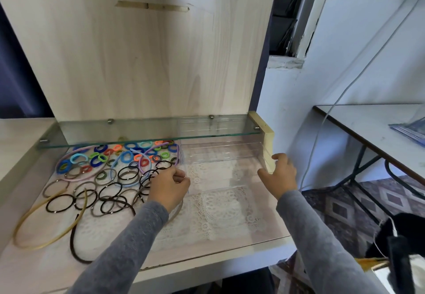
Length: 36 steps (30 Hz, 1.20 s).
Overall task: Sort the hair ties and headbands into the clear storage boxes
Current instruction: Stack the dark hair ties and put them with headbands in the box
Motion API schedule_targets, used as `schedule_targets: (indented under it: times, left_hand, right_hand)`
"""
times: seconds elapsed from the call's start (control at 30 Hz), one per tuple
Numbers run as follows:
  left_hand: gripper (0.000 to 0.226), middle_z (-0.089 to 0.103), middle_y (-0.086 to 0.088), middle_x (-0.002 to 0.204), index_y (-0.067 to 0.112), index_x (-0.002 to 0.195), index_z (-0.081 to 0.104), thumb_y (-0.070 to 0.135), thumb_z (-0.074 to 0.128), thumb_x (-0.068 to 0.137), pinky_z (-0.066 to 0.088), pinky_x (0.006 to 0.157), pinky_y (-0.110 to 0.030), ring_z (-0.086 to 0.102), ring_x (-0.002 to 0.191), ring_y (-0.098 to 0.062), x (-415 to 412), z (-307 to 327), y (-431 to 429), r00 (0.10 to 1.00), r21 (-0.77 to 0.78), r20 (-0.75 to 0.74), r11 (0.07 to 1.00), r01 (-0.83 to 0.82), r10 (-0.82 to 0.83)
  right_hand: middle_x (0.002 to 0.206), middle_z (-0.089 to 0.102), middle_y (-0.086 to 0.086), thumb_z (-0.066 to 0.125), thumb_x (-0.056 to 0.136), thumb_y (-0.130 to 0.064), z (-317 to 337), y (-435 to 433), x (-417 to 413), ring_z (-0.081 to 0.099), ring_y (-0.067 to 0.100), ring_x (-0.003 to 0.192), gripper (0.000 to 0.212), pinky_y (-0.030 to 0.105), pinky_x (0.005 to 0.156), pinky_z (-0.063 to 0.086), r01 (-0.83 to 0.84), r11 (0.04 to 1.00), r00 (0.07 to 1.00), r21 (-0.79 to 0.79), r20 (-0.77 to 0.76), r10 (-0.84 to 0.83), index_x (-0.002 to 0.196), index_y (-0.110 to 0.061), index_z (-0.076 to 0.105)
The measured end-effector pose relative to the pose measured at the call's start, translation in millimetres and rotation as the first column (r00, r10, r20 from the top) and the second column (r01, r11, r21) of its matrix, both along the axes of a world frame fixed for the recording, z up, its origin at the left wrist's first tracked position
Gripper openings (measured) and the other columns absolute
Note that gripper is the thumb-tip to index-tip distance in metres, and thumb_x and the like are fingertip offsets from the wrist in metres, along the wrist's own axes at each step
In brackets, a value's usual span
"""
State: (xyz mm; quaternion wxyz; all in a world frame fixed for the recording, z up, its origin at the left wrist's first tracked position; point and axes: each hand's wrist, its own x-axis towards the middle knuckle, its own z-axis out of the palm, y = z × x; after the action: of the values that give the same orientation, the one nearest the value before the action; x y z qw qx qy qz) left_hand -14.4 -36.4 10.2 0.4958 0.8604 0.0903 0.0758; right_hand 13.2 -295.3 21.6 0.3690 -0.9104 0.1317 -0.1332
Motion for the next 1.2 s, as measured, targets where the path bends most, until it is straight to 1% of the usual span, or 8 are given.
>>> schedule_targets:
  times: [0.07,0.2,0.3,0.53,0.7,0.9,1.07,1.2]
  left_hand:
    - [0.005,0.061,0.007,0.083,0.016,0.091,0.062,0.017,0.065,0.087,0.036,0.057,-0.01,0.055,0.073,-0.004,-2.9,-3.4,-1.1,1.0,0.009,-0.006,1.0,-0.001,0.001]
    - [0.006,0.062,0.006,0.082,0.013,0.092,0.064,0.015,0.066,0.086,0.039,0.061,-0.012,0.058,0.075,-0.009,-4.4,-10.2,-2.7,1.0,0.007,-0.011,1.0,-0.003,0.004]
    - [0.005,0.061,0.007,0.081,0.013,0.09,0.064,0.015,0.065,0.086,0.038,0.059,-0.009,0.055,0.073,-0.003,-4.4,-15.7,-2.4,0.999,0.046,-0.031,0.999,0.006,-0.004]
    - [0.009,0.062,0.008,0.08,0.012,0.093,0.065,0.017,0.065,0.087,0.041,0.064,-0.018,0.057,0.075,-0.006,0.1,-22.9,-4.2,0.997,0.1,-0.083,0.995,0.012,-0.004]
    - [0.012,0.062,0.004,0.092,0.013,0.099,0.063,0.021,0.062,0.089,0.044,0.079,-0.021,0.059,0.086,-0.013,0.7,-24.3,-7.1,0.999,0.179,-0.049,0.984,0.009,-0.001]
    - [0.014,0.066,0.0,0.097,0.011,0.1,0.065,0.019,0.061,0.089,0.047,0.085,-0.025,0.062,0.093,-0.017,4.5,-27.0,-5.5,0.999,0.206,-0.043,0.978,-0.001,0.01]
    - [0.016,0.066,0.001,0.1,0.01,0.1,0.067,0.019,0.058,0.09,0.041,0.083,-0.021,0.062,0.099,-0.019,6.2,-29.5,-5.5,0.999,0.245,-0.036,0.97,0.01,-0.001]
    - [0.02,0.067,0.0,0.106,0.01,0.104,0.068,0.021,0.057,0.091,0.038,0.081,-0.018,0.061,0.101,-0.017,9.2,-29.2,-6.8,0.999,0.27,-0.035,0.963,0.017,-0.008]
  right_hand:
    - [0.13,0.045,0.015,0.061,0.083,-0.019,-3.2,-1.2,-2.0,0.033,0.03,0.123,0.051,0.038,0.098,0.033,0.002,1.0,1.0,-0.014,-0.003,-0.002,0.128,-0.009,0.04]
    - [0.128,0.046,0.016,0.062,0.082,-0.019,-10.3,-2.7,-4.2,0.035,0.03,0.122,0.051,0.037,0.093,0.034,0.01,0.999,1.0,-0.031,-0.015,-0.01,0.127,-0.009,0.041]
    - [0.127,0.046,0.015,0.063,0.081,-0.021,-16.7,-1.8,-5.2,0.036,0.03,0.121,0.052,0.038,0.088,0.036,0.014,0.999,0.999,-0.039,-0.046,-0.016,0.127,-0.009,0.041]
    - [0.127,0.046,0.016,0.06,0.084,-0.022,-25.0,-1.4,-3.5,0.037,0.034,0.119,0.051,0.042,0.095,0.037,0.022,0.996,0.994,-0.091,-0.106,-0.031,0.128,-0.007,0.041]
    - [0.132,0.043,0.017,0.054,0.088,-0.023,-30.4,2.1,-2.9,0.036,0.035,0.121,0.051,0.04,0.099,0.032,0.01,0.979,0.992,-0.202,-0.124,-0.036,0.133,-0.004,0.039]
    - [0.134,0.041,0.017,0.051,0.09,-0.023,-30.7,3.6,-2.6,0.034,0.034,0.123,0.051,0.039,0.103,0.029,-0.023,0.974,0.992,-0.227,-0.129,-0.006,0.135,-0.002,0.038]
    - [0.135,0.04,0.016,0.048,0.093,-0.025,-30.8,5.1,-2.2,0.033,0.032,0.124,0.051,0.038,0.104,0.029,-0.042,0.966,0.988,-0.253,-0.154,0.002,0.136,0.001,0.037]
    - [0.132,0.042,0.016,0.044,0.094,-0.023,-30.5,3.3,-0.2,0.034,0.031,0.122,0.043,0.036,0.102,0.03,-0.039,0.969,0.988,-0.245,-0.157,0.0,0.128,0.002,0.043]
